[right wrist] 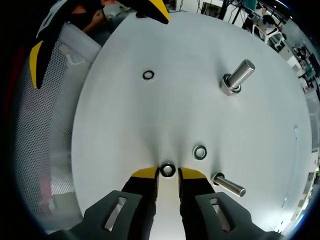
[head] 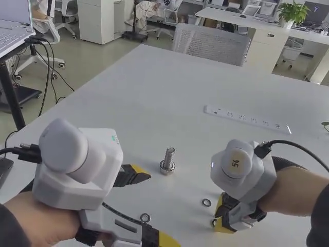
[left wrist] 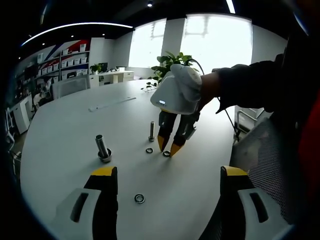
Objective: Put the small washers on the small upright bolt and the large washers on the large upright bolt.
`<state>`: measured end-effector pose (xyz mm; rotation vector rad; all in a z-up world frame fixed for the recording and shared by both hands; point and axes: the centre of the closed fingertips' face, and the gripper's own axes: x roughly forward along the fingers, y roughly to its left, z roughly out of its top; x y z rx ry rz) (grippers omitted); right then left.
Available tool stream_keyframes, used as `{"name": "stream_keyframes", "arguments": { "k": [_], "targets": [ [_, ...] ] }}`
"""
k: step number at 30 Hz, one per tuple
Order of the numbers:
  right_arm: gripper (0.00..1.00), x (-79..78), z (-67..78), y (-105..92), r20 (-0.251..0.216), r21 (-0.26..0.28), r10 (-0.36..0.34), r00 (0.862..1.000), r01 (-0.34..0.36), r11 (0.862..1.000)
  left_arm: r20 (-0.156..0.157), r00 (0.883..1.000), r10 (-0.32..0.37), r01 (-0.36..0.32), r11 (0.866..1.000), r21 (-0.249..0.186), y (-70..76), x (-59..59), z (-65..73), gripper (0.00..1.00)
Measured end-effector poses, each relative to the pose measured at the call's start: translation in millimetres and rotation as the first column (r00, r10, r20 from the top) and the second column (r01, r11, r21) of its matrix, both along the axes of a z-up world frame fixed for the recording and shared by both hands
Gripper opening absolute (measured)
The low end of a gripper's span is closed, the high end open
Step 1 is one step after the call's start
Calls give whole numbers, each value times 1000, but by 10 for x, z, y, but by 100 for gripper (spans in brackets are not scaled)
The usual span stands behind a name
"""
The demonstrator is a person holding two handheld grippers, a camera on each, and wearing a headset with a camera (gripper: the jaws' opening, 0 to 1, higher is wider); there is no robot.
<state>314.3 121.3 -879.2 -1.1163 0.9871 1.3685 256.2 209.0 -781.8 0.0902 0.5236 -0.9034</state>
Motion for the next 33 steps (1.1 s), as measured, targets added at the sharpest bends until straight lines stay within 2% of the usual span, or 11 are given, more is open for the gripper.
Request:
{"name": "stream_keyframes", "arguments": {
  "k": [33],
  "targets": [
    [14,0,9,0,0,-20,29,1000,-29,999,-6,1000,-7,7,1000,4,3,-4,0,83]
  ]
}}
